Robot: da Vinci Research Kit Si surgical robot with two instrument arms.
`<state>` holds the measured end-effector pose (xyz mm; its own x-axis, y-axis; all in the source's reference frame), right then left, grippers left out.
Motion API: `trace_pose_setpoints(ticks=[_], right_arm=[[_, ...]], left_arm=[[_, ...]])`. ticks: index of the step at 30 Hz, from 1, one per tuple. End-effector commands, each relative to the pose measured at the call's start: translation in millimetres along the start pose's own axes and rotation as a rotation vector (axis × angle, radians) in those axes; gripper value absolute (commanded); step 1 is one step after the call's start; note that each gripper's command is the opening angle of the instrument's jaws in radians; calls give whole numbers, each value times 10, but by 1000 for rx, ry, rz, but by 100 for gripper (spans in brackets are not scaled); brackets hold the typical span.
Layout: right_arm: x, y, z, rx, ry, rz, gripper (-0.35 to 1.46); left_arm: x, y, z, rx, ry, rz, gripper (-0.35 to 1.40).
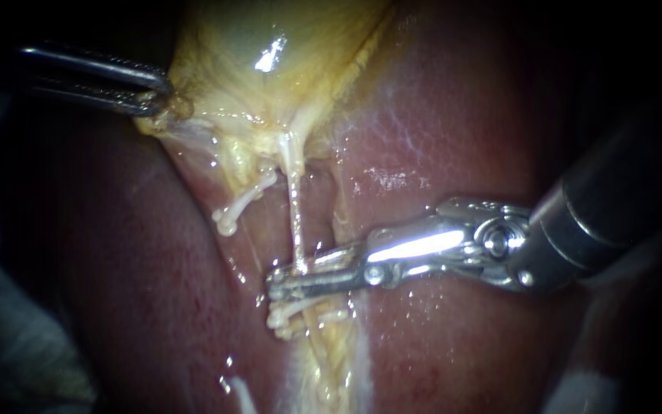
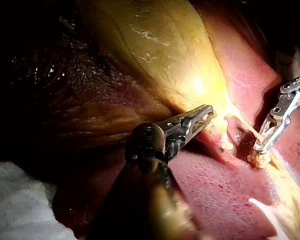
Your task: Going back second clip right tube
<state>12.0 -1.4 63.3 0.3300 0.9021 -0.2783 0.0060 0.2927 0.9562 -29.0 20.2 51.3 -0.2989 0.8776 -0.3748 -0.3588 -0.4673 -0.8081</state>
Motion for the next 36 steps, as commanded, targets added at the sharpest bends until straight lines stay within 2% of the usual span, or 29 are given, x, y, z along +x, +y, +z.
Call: trace_pose_setpoints(ticks=[1, 4, 6, 11, 17, 23, 26, 29, 32, 36], right_arm=[[-2, 1, 2, 3, -4, -17, -12], [-3, 6, 9, 1, -4, -73, 27], [-3, 10, 14, -1, -3, -98, 38], [-7, 25, 21, -12, 5, -128, 45], [-4, 43, 13, -87, 16, -188, 48], [-2, 48, 2, -101, 22, -221, 48], [-4, 45, -3, -97, 15, -280, 48], [-7, 34, -15, -96, 9, -403, 49], [-6, 18, -34, -134, -9, -546, 49], [3, -9, -66, -209, -70, -674, 50]], left_arm=[[0, 0, 0, -1, 0, 0, -35], [0, 0, 0, -1, 0, 0, -35], [0, 0, 0, -1, 0, 0, -35], [0, 0, 1, 0, 0, 0, -35], [-1, -1, 1, 0, 0, 0, -35], [-1, -1, 1, 0, 0, 1, -35], [-1, -1, 0, -1, 0, 1, -35], [-1, -1, -1, -1, 0, 1, -35], [-1, -1, -1, -1, -1, 1, -35], [-1, -1, -1, -1, -1, 1, -35]])
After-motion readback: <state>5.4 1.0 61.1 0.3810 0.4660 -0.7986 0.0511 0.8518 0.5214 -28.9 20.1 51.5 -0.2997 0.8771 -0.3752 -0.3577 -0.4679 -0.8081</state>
